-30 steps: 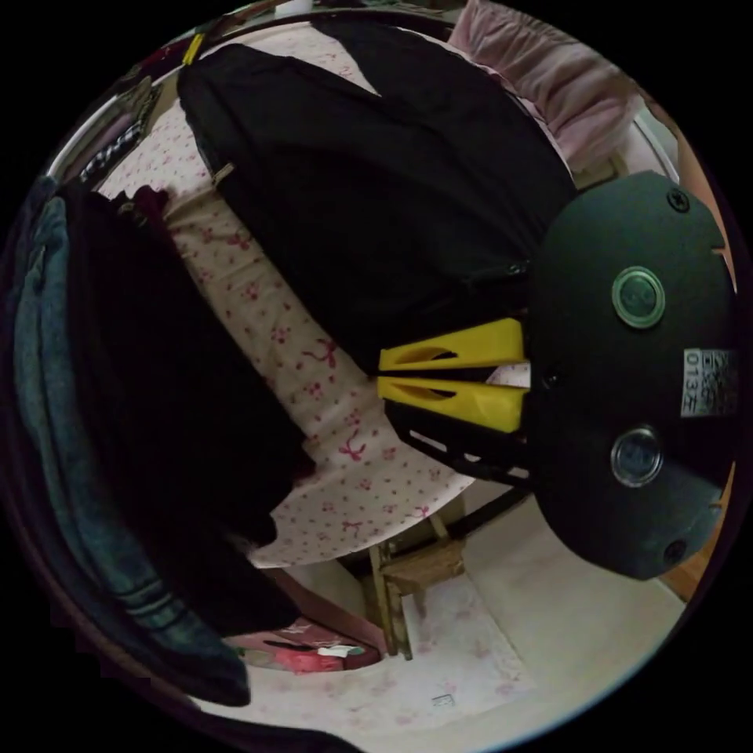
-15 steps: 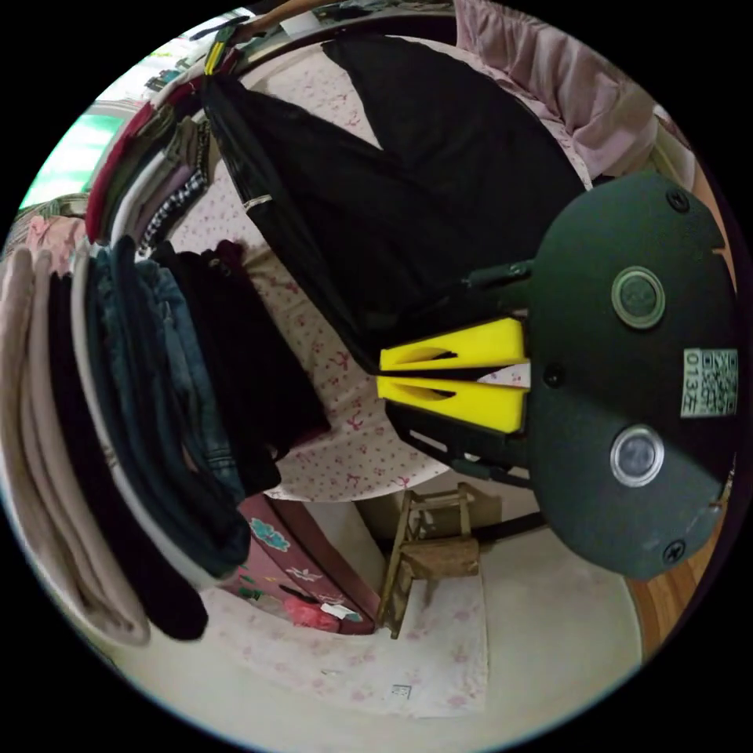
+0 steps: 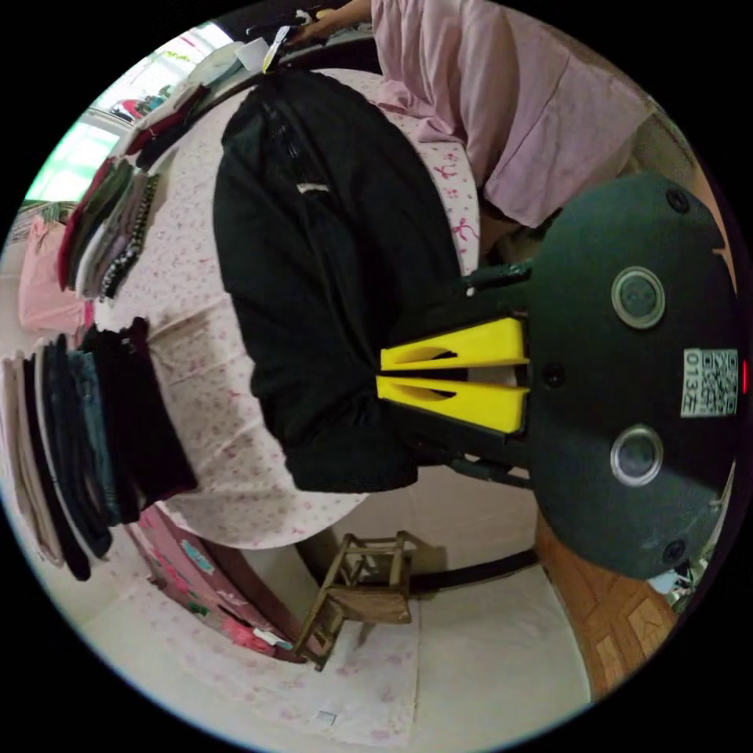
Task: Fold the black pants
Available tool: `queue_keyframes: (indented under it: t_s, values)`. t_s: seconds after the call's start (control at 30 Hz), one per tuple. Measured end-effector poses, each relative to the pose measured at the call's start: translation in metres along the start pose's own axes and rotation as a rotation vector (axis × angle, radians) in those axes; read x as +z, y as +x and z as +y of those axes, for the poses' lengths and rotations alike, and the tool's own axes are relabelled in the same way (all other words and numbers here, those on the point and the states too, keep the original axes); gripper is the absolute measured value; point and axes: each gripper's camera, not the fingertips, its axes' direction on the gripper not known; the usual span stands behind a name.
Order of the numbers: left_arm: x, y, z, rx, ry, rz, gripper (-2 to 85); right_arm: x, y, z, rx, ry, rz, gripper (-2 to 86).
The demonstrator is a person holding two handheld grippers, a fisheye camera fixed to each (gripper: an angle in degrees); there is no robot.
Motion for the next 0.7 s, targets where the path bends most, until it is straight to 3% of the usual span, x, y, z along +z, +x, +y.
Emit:
queue_keyframes:
  t_s: [0.17, 0.37, 0.6, 0.7]
  values:
    - [0.024, 0.018, 0.012, -0.005, -0.071, -0.036, 0.2, 0.018, 0.002, 0.036, -0.025, -0.073, 0.056, 3.2]
    - [-0.019, 0.025, 0.033, -0.003, 0.047, -0.070, 0.4, -0.027, 0.029, 0.069, -0.033, 0.039, 0.039, 4.1]
    - [0.037, 0.041, 0.064, -0.079, -0.156, -0.004, 1.2, -0.007, 0.052, 0.138, 0.034, -0.037, -0.032, 7.3]
    - [0.023, 0.052, 0.075, -0.135, -0.081, -0.009, 2.4, -0.025, 0.079, 0.152, 0.083, -0.039, -0.090, 7.5]
